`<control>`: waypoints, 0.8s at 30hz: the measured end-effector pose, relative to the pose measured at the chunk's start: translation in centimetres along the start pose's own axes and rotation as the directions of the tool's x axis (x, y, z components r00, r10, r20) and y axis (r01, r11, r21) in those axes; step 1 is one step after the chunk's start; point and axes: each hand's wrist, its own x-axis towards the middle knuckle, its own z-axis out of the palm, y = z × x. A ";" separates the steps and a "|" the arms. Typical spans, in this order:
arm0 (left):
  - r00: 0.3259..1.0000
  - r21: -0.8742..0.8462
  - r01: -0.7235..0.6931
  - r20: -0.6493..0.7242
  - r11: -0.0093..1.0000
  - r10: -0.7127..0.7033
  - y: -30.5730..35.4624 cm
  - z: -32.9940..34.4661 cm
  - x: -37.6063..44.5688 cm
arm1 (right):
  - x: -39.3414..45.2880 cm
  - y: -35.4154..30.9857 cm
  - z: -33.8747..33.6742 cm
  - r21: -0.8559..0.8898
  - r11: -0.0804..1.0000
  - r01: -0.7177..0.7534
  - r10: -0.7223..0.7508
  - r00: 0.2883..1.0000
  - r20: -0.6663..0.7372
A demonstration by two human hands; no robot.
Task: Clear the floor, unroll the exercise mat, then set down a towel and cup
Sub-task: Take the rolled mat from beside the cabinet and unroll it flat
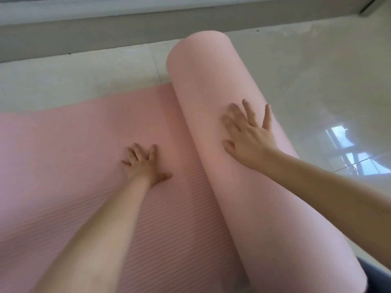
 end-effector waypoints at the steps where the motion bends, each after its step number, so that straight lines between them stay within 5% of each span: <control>1: 1.000 0.005 0.011 0.029 1.000 -0.012 0.2 -0.1 0.1 | -0.4 0.7 0.3 0.000 0.997 0.074 -0.074 0.997 -0.022; 7: 0.995 -0.021 0.061 0.086 0.998 -0.059 1.3 -1.4 0.1 | -0.2 3.4 0.4 0.092 0.957 0.274 -0.285 0.947 0.150; 11: 0.990 -0.011 0.085 0.117 0.996 -0.083 1.7 -2.2 0.1 | 0.0 1.7 0.3 0.046 0.989 0.140 -0.141 0.990 0.021; 17: 0.994 -0.018 0.104 0.021 0.994 -0.104 2.2 -1.5 -1.0 | -0.8 0.9 2.0 -0.082 0.996 -0.024 0.030 0.997 0.065; 24: 0.955 0.187 -0.138 -0.234 0.973 0.180 4.6 -1.0 -3.2 | -2.5 4.2 2.6 -0.043 0.998 -0.048 0.050 0.997 0.054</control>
